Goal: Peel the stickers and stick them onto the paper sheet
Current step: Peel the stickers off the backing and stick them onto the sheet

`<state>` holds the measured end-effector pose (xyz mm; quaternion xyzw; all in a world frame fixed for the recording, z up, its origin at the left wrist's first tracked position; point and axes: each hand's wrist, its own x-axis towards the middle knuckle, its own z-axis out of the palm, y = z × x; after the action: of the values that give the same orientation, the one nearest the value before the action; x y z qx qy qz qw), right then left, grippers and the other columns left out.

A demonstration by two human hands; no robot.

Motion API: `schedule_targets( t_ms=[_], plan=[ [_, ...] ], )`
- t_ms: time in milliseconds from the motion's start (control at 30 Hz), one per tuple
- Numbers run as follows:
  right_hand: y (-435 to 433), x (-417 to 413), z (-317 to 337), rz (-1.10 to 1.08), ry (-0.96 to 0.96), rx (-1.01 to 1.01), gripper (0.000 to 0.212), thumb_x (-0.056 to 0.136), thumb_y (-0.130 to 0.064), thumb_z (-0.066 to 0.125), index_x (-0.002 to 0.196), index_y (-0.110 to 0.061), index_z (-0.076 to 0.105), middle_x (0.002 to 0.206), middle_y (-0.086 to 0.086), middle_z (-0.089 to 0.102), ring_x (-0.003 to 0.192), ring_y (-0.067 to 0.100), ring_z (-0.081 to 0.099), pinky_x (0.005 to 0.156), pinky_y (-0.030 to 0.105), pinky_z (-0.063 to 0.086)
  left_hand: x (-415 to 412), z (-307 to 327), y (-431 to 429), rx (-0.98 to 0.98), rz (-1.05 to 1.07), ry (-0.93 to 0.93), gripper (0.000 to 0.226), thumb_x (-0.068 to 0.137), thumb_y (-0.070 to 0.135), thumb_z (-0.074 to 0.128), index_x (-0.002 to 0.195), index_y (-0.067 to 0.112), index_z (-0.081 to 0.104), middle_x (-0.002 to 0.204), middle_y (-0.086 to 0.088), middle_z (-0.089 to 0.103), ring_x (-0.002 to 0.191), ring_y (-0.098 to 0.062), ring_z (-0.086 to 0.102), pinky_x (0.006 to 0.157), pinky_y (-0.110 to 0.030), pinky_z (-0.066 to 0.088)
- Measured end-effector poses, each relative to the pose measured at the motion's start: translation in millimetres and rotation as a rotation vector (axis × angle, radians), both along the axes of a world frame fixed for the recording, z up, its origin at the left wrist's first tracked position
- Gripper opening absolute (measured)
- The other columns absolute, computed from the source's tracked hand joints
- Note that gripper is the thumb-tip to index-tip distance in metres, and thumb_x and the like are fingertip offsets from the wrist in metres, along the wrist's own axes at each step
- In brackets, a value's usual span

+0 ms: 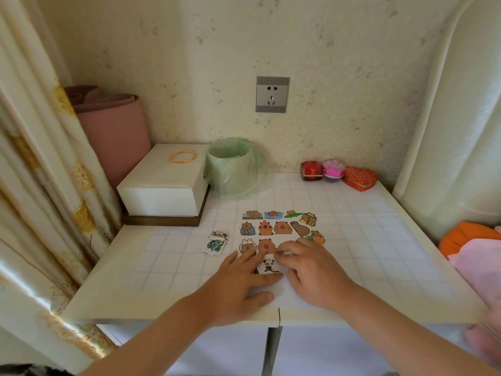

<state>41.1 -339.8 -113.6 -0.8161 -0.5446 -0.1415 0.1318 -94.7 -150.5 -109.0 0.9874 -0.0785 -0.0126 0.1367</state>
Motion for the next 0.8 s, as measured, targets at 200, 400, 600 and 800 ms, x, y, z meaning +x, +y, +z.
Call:
schedule_targets(
  t_ms=[200, 400, 600, 800],
  plan=[
    [-2.8, -12.3, 10.1, -0.039, 0.035, -0.028, 0.037, 0.093, -0.028, 0.046, 0.121, -0.021, 0.068, 0.126, -0.009, 0.063, 0.109, 0.015, 0.054, 0.091, 0.035, 0.052, -2.8, 1.5, 1.3, 0.066, 0.034, -0.009, 0.066, 0.102, 0.055, 0.029, 0.159, 0.028, 0.008, 0.164, 0.012, -0.008, 0.148, 0.0, -0.017, 0.123, -0.029, -0.008],
    [-7.0, -24.0, 11.9, 0.016, 0.216, -0.23, 0.066, 0.098, -0.048, 0.015, 0.156, -0.023, 0.033, 0.165, -0.009, 0.019, 0.151, 0.007, 0.017, 0.122, 0.025, 0.011, -3.8, 4.1, -0.7, 0.18, 0.025, -0.02, 0.072, 0.101, 0.062, 0.021, 0.158, 0.025, -0.001, 0.16, 0.011, -0.016, 0.149, -0.006, -0.017, 0.118, -0.026, -0.012],
    [1.3, -15.9, 16.6, -0.008, 0.243, -0.149, 0.039, 0.101, -0.032, 0.042, 0.137, -0.027, 0.057, 0.149, -0.011, 0.048, 0.135, 0.011, 0.041, 0.108, 0.033, 0.035, -0.2, 9.4, 11.2, 0.133, 0.032, -0.166, 0.067, 0.095, 0.056, 0.027, 0.146, 0.017, 0.048, 0.153, 0.002, 0.042, 0.145, -0.014, 0.033, 0.119, -0.036, 0.028],
    [29.1, -8.2, 31.3, -0.044, 0.256, -0.106, 0.026, 0.096, -0.025, 0.052, 0.115, -0.023, 0.07, 0.118, -0.006, 0.064, 0.113, 0.018, 0.055, 0.087, 0.04, 0.049, 8.5, 32.9, 36.5, -0.024, 0.366, -0.192, 0.043, 0.102, 0.034, 0.043, 0.143, 0.024, 0.05, 0.14, 0.005, 0.055, 0.13, -0.015, 0.046, 0.106, -0.026, 0.037]
  ],
)
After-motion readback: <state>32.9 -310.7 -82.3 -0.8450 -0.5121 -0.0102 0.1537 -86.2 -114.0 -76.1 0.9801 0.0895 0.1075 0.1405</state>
